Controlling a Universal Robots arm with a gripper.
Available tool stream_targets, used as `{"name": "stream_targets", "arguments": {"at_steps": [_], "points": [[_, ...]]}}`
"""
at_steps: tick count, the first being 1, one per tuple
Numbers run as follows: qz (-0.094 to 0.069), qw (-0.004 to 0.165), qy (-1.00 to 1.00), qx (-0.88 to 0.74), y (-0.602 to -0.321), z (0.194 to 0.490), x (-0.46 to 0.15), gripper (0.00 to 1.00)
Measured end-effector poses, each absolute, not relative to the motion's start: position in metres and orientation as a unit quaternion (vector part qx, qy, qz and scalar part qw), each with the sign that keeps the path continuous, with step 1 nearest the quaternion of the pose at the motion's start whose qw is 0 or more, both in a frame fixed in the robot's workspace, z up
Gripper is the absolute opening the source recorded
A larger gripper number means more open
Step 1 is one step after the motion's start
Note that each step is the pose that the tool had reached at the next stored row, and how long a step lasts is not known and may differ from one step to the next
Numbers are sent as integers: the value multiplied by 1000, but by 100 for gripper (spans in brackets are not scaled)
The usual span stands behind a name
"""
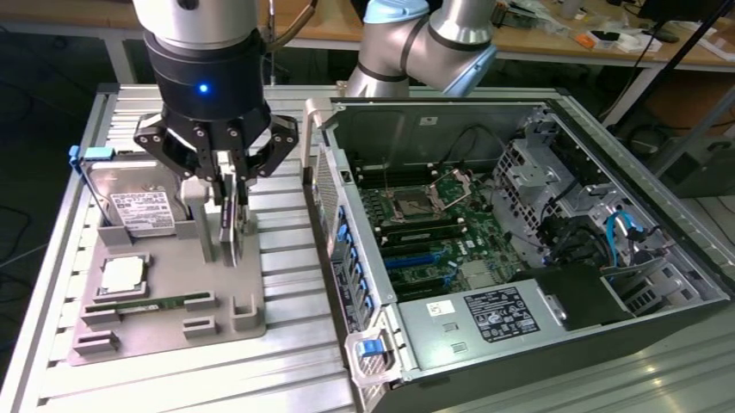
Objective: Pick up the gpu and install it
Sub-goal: 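Pick up the gpu and move the gpu toward the slot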
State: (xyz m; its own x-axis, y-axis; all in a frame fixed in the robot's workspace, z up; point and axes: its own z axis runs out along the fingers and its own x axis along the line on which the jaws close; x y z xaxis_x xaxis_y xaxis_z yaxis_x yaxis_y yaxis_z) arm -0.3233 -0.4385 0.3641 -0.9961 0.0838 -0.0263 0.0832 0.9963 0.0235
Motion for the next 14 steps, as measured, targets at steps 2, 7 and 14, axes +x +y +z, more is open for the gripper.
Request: {"name": "stream_targets", "arguments": {"at_steps": [2, 7, 14], "points": [[11, 14, 999, 42, -438, 366, -323, 27], [10, 14, 999, 42, -438, 369, -323, 27], [7, 14, 999, 42, -438, 372, -323, 27]]}}
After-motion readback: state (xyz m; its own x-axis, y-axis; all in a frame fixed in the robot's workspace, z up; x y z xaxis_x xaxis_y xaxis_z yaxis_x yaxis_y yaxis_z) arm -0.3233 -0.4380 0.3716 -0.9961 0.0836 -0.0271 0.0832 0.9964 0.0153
